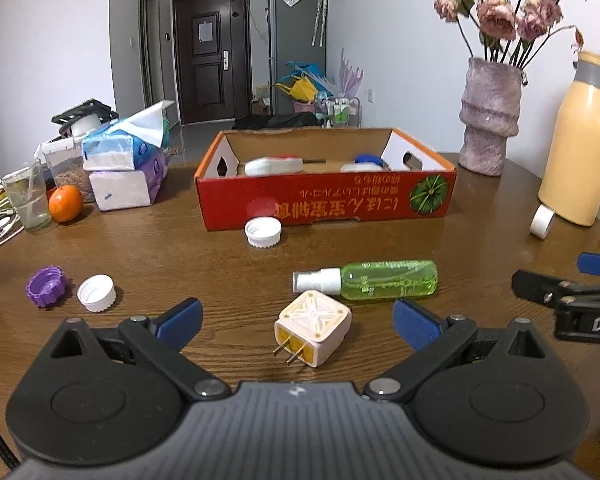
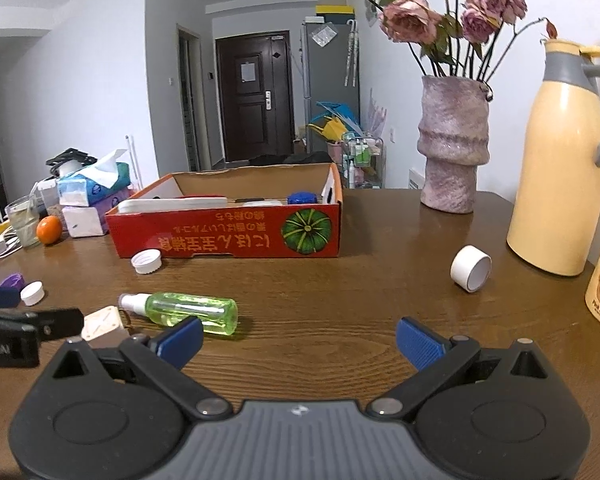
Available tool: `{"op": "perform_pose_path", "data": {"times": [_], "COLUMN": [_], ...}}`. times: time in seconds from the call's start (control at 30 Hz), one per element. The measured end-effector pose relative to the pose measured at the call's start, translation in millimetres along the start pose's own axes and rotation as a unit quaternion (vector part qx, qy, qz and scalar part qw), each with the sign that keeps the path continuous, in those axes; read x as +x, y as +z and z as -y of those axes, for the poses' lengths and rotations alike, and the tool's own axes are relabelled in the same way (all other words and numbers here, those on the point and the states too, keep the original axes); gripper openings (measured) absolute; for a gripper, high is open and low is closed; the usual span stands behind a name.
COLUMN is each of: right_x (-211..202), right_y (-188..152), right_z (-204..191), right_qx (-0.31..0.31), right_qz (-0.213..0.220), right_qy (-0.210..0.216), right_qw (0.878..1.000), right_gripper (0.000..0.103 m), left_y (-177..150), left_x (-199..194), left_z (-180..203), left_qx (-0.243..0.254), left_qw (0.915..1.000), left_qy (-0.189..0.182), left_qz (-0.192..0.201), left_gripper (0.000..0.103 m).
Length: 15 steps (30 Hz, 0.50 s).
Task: Organize rigid objects
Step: 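Grasp the white plug adapter with the left tool while the right tool grasps the green spray bottle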
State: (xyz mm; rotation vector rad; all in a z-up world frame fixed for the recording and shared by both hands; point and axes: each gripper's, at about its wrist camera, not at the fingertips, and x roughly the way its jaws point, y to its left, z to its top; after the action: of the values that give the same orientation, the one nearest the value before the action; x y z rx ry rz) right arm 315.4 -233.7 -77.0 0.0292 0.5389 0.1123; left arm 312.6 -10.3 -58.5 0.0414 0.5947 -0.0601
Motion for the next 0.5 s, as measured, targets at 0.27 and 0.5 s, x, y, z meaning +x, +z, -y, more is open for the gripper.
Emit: {"op": "perform_pose_path", "data": {"times": [0.27, 0.5], "right_x": [11.3, 15.1], "right_y": [-4.4, -7.9], "right_z": [6.5, 4.5], "right_qx": [0.014, 0.013], "right_qz": [-0.007, -0.006], "right_qy": [-0.009, -0.015], "right_qw": [1.000, 1.000], "right_gripper": [0.103, 0.103], "left_y": [-6.8, -6.3], "left_x": [35.4, 57.6], "left_z": [4.4, 3.9], "left_qx": [0.022, 0.027], "left_qw": [0.9994, 0.9985], "left_qy": [-0.007, -0.012], "left_qz": [-0.025, -0.045], "left_gripper": [0.103, 0.093]}}
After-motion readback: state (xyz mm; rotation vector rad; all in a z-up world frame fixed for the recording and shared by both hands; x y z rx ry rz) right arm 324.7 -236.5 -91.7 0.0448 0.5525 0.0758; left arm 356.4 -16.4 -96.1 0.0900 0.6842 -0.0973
